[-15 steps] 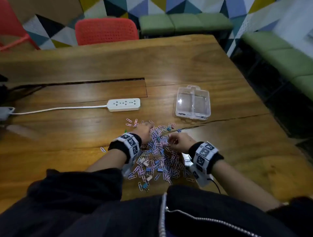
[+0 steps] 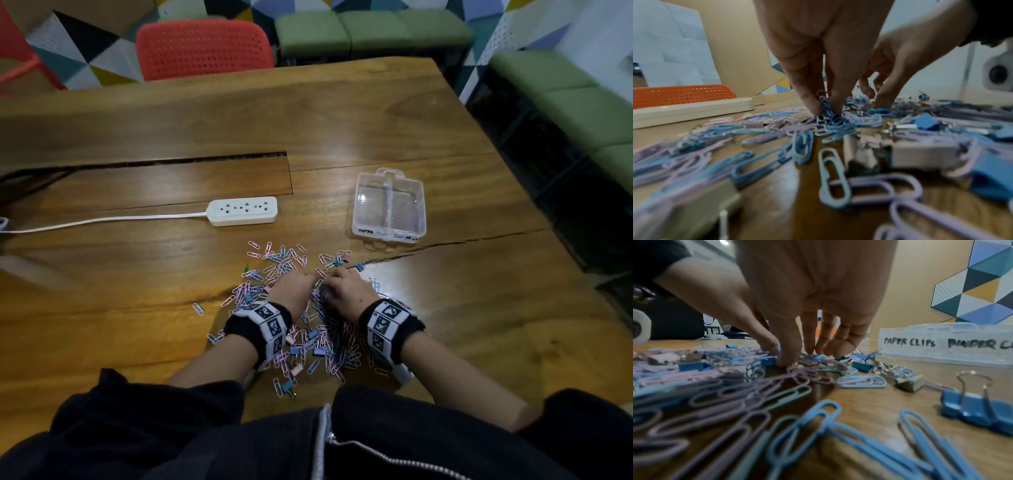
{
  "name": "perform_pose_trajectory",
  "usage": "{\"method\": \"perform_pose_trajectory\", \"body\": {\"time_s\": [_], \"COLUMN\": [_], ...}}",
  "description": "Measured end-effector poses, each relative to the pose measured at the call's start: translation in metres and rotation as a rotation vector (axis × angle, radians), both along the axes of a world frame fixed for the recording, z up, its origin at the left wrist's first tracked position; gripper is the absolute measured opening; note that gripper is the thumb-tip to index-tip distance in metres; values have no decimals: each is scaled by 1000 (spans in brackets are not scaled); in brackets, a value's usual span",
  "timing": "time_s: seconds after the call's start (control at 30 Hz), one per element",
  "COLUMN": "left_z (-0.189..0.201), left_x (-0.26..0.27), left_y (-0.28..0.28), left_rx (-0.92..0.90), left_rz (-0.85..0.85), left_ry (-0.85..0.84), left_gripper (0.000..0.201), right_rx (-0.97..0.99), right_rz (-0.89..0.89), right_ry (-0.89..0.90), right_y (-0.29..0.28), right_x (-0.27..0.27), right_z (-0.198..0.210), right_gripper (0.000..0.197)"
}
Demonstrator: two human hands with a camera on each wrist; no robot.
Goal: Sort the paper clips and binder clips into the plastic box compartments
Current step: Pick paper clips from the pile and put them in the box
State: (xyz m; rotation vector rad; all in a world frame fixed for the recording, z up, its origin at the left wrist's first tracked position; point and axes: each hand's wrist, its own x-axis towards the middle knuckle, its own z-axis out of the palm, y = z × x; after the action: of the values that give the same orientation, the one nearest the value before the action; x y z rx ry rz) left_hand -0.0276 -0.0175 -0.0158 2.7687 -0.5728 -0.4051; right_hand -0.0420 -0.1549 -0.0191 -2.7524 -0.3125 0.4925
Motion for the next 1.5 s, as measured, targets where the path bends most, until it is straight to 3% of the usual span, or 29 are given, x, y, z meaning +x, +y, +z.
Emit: {"method": "perform_pose_trajectory", "body": {"time_s": [0.13, 0.23, 0.37, 0.5, 0.63, 0.77, 0.9, 1.0, 1.07, 1.13, 1.27, 1.33, 1.4, 1.5], "left_z": [-1, -3, 1, 7, 13, 15, 12, 6, 0, -6, -9, -9, -7, -2], "left_x": [5, 5, 10, 12, 8, 7, 10, 7, 4, 4, 2, 2, 0, -2], "left_y": [10, 17, 21, 18, 14, 5, -1, 2, 5, 9, 9, 9, 7, 9], "left_rx": [-284, -629, -903, -1244, -1382, -1220, -625, -225, -71, -24, -57, -11, 50, -72], "left_rz": [369, 578, 699, 851, 904, 811, 543, 229, 82, 62, 108, 92, 67, 123], "left_ry": [209, 490, 702, 958, 1035, 929, 634, 386, 344, 327, 260, 268, 279, 300], "left_gripper": [17, 21, 29, 17, 21, 30, 32, 18, 39, 56, 25, 22, 31, 30], "right_rx": [2, -63, -168, -101, -115, -106, -102, -12, 144, 385, 867, 1033, 1166, 1302], "right_rz": [-21, -1, 28, -30, 23, 34, 32, -59, -213, -381, -677, -793, -917, -1014], "right_ry": [-10, -70, -119, -105, -108, -106, -89, -83, -117, -98, 96, 210, 365, 536], "right_y": [0, 0, 0, -7, -14, -14, -12, -16, -21, -26, -36, -39, -40, -41], "right_x": [0, -3, -2, -3, -11, -13, -9, -7, -7, -9, -15, -16, -15, -16], "right_z": [1, -3, -8, -5, -2, -4, -4, -2, 0, 3, 11, 12, 14, 15], "right_gripper": [24, 22, 26, 24, 32, 25, 20, 13, 9, 7, 20, 21, 21, 23]}}
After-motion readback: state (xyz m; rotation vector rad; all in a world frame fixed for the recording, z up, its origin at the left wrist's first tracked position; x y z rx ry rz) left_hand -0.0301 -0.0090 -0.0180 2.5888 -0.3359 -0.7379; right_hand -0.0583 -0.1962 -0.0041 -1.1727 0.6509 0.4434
